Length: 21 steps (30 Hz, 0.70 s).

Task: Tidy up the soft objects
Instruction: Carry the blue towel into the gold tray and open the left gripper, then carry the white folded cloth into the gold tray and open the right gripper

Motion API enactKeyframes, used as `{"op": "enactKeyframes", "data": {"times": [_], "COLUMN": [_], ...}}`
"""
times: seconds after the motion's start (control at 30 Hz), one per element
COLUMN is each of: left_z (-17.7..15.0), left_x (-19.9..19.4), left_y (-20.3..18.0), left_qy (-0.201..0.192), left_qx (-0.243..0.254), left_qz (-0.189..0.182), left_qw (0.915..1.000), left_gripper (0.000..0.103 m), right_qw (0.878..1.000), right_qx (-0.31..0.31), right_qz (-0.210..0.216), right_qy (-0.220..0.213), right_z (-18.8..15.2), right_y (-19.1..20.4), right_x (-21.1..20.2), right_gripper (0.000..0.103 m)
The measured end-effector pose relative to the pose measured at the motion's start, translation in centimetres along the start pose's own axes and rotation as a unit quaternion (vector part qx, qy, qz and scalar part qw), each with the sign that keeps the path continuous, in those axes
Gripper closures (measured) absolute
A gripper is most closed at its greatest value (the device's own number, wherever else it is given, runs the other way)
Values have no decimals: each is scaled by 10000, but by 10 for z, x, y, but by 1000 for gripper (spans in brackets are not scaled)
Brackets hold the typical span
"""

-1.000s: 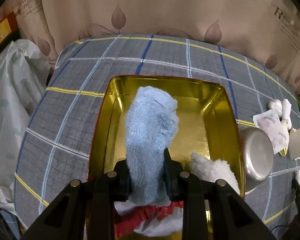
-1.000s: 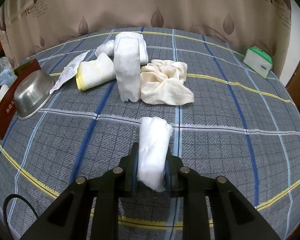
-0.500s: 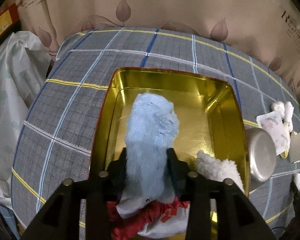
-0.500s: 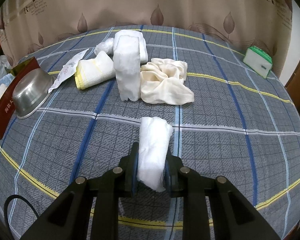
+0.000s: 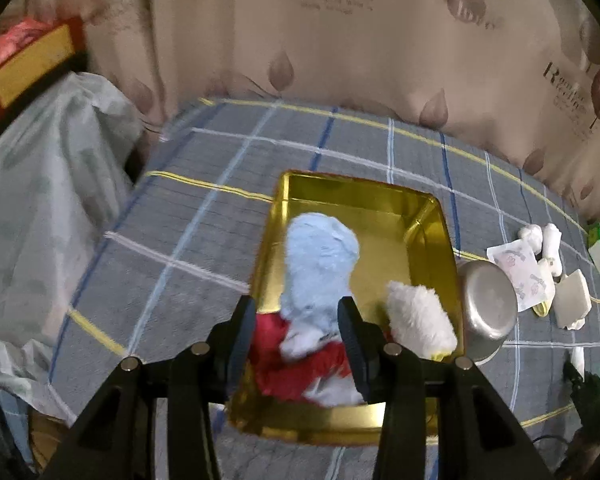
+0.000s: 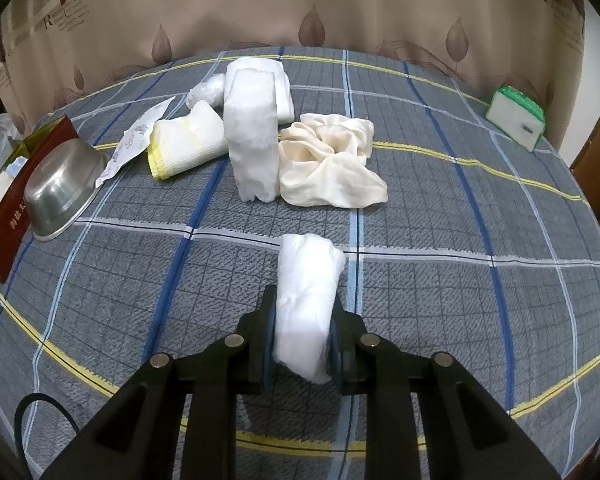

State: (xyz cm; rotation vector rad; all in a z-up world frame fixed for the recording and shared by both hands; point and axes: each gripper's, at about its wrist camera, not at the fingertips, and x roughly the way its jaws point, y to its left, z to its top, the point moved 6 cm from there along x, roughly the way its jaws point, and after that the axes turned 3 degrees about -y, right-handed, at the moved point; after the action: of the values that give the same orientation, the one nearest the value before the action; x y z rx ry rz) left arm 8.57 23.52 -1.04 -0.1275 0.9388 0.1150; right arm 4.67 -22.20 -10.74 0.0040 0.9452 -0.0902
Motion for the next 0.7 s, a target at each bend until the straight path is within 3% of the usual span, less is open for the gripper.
{"op": "enactKeyframes", "data": {"times": [0.13, 0.37, 0.57, 0.7], "left_z": [-17, -40, -46, -49], "left_x": [-14, -19, -24, -30], "left_y": [17, 26, 45, 62], "left_qy": [-193, -275, -322, -383], "left_qx": [-263, -233, -667, -822], "left_qz": [202, 484, 397, 501], "left_qw": [9993, 9982, 9965, 9946], "left_gripper": [59, 59, 59, 59], "right_qw": [10000, 9996, 9938, 9818], "right_qx": [-7, -129, -795, -1430], "right_qz": [-46, 189, 770, 1249], "right_qy": [88, 192, 81, 4], "right_z": [0, -4, 3, 7], "right_y": [0, 19, 83, 140], "right_x": [-1, -22, -50, -66], "right_gripper": [85, 88, 88, 88]}}
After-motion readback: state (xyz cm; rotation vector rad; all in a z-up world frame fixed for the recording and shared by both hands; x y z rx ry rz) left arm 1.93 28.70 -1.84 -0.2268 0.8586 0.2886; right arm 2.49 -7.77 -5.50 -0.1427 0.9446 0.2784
